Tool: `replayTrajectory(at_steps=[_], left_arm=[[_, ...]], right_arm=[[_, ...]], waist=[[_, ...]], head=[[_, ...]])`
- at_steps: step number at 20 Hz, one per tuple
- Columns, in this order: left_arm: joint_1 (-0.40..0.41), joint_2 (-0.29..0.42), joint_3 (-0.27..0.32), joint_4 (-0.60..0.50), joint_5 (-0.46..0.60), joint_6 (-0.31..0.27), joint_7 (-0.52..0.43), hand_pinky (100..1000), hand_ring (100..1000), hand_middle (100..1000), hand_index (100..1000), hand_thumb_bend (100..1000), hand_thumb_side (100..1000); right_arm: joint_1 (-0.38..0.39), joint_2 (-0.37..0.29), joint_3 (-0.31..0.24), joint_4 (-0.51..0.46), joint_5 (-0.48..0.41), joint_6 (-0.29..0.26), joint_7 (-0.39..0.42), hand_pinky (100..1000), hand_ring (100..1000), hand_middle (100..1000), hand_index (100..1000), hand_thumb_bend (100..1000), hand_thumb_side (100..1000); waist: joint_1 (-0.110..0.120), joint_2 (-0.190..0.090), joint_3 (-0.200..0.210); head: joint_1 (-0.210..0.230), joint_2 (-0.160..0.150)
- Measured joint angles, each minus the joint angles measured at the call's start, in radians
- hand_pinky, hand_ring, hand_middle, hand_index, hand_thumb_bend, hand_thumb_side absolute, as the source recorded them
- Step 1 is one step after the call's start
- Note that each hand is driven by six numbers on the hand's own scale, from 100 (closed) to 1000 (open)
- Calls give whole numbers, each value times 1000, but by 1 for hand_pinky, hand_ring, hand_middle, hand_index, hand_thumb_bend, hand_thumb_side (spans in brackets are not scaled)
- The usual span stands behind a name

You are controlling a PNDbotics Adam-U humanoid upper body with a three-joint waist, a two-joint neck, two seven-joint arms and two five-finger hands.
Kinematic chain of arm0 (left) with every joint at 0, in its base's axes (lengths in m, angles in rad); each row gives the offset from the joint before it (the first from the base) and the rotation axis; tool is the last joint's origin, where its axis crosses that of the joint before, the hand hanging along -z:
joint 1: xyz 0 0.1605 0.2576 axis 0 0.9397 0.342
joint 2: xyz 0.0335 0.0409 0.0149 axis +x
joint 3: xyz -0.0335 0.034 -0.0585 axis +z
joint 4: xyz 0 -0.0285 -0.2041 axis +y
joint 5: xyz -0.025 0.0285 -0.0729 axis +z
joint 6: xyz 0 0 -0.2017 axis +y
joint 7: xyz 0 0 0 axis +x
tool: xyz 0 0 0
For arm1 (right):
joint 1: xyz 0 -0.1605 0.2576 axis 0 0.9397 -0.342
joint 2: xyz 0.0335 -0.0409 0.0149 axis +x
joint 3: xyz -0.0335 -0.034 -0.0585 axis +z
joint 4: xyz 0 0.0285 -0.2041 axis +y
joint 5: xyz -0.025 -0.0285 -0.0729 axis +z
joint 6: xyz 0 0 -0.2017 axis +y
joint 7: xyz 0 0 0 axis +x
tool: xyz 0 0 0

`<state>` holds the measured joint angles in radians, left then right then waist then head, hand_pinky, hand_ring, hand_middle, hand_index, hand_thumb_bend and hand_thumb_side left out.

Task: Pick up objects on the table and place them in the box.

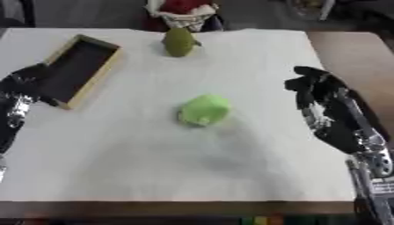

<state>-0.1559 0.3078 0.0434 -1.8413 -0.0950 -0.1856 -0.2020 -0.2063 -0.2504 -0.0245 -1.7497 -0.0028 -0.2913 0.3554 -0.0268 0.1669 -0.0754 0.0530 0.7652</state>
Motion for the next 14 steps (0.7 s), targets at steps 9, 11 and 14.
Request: replayTrajectory(at_steps=[9,11,14], left_arm=[[-173,207,-132,59,-11,-61,-95,603,993,776,873,100,610],[-222,256,-181,81,-37,-86,-134,626,993,781,878,100,598],[-297,302,-253,117,-85,-124,-196,668,994,791,890,100,529]], right_arm=[[-4,0,-6,0,-7,6,-47,857,841,711,908,100,470],[-5,0,-7,1,-9,12,-83,864,850,716,908,100,470],[-7,0,-12,2,-16,21,-141,871,854,710,905,100,470]], waist=[[-3,0,-21],[-4,0,-28],[-6,-1,-38]], head=[[2,0],[4,0],[7,0]])
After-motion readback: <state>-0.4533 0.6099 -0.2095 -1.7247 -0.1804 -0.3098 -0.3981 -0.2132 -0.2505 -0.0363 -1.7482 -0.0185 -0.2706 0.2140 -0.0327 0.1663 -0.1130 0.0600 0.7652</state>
